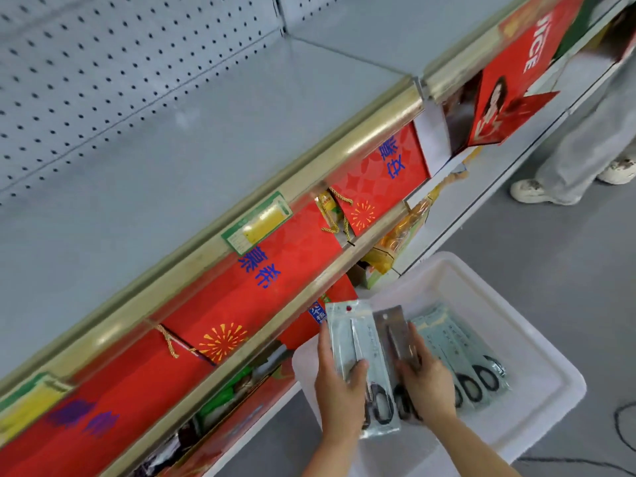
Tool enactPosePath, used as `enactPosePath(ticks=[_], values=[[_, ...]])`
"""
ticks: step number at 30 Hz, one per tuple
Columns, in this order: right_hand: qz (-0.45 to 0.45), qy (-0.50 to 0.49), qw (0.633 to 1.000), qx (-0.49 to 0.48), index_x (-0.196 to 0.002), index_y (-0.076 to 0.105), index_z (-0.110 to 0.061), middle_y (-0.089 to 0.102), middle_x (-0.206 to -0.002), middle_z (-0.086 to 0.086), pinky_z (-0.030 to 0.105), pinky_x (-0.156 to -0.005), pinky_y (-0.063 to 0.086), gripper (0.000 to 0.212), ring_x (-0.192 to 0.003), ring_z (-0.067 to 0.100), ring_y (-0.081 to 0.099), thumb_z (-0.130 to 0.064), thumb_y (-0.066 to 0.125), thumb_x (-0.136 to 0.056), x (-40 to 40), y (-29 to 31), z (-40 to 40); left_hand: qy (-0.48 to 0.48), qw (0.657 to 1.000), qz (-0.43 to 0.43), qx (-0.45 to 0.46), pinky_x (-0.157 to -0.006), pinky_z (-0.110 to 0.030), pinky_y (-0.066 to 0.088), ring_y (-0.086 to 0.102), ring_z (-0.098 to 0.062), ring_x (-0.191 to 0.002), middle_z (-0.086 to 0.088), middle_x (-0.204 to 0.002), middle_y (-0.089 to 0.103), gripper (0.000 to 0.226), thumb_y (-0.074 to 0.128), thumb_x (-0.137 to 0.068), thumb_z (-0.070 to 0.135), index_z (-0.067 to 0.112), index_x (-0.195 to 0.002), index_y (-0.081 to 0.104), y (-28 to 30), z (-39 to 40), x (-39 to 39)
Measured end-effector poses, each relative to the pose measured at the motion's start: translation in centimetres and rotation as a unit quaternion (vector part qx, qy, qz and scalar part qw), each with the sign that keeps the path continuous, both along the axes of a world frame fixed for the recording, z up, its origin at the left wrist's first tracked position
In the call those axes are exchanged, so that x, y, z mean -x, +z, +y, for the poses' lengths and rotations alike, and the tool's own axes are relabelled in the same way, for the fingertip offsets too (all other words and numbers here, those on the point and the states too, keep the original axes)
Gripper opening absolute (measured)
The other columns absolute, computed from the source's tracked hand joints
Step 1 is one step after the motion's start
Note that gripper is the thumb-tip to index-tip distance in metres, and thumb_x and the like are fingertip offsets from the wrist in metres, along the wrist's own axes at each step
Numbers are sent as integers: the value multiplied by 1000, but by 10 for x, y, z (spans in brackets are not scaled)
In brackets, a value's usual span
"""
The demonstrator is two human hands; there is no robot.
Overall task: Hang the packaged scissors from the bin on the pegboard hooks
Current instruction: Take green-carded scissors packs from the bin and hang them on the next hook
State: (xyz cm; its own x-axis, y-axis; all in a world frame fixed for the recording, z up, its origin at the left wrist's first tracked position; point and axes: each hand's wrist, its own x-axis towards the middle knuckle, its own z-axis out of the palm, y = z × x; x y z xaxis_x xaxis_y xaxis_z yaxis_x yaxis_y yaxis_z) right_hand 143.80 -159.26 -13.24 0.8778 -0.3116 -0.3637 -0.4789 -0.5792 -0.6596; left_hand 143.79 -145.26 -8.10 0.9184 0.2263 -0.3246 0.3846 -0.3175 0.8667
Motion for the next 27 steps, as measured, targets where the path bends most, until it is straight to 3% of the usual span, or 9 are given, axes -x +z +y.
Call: enactPosePath(ticks=[3,6,8,10,14,18,21,24,27], values=[[-69,-12,991,-118,-136,18,-65,74,-80,3,39,-62,54,79,-67,18,67,-17,60,-89,-13,59,11,61,994,-88,28,-90,-4,42,46,22,-115,39,-130,45,85,71,-85,10,56,-140,26,50,7,-3],[-131,5,969,-208,-142,24,-58,74,-98,-4,34,-72,58,82,-83,13,70,-9,62,-88,-27,120,24,102,977,-186,35,-104,-24,44,46,6,-129,34,-139,45,84,72,-84,10,54,-143,30,109,22,-9],[-164,31,951,-260,-145,30,-48,68,-115,-15,14,-71,53,80,-93,-1,67,0,60,-88,-40,163,37,120,962,-243,38,-98,-12,44,47,12,-124,40,-134,47,83,71,-85,6,46,-146,32,150,37,-19],[-210,70,935,-278,-144,34,-45,60,-129,-17,6,-80,47,78,-109,-8,59,4,60,-88,-54,209,53,139,944,-298,22,-97,-1,36,41,16,-127,40,-137,41,84,71,-84,3,45,-145,31,189,57,-29],[-286,124,896,-315,-140,39,-50,54,-136,-21,24,-100,47,73,-122,-1,53,-4,64,-88,-75,285,87,169,910,-378,-8,-100,5,21,24,28,-128,56,-133,27,86,75,-84,14,46,-148,27,261,99,-38],[-316,181,870,-333,-135,40,-57,59,-134,-14,41,-96,53,66,-119,8,58,-19,67,-88,-80,344,125,207,864,-458,-31,-91,9,26,32,36,-111,63,-113,35,80,73,-85,9,34,-149,31,333,138,-39],[-335,207,857,-333,-133,49,-51,67,-123,-9,26,-82,57,63,-104,4,65,-13,69,-86,-80,371,152,232,835,-497,-29,-88,7,30,37,34,-109,61,-112,38,78,71,-86,6,31,-150,33,379,166,-44],[-343,212,854,-328,-131,54,-45,73,-110,-6,12,-65,51,63,-90,2,68,-6,70,-84,-78,386,171,254,811,-525,-44,-95,-1,34,38,25,-118,46,-129,39,81,71,-85,9,36,-149,32,418,188,-54],[-355,199,850,-333,-132,56,-38,73,-109,-5,8,-66,49,63,-89,3,68,-2,71,-82,-82,400,178,254,807,-529,-64,-91,-10,44,47,13,-114,26,-130,48,83,71,-85,15,44,-149,27,450,201,-69]])
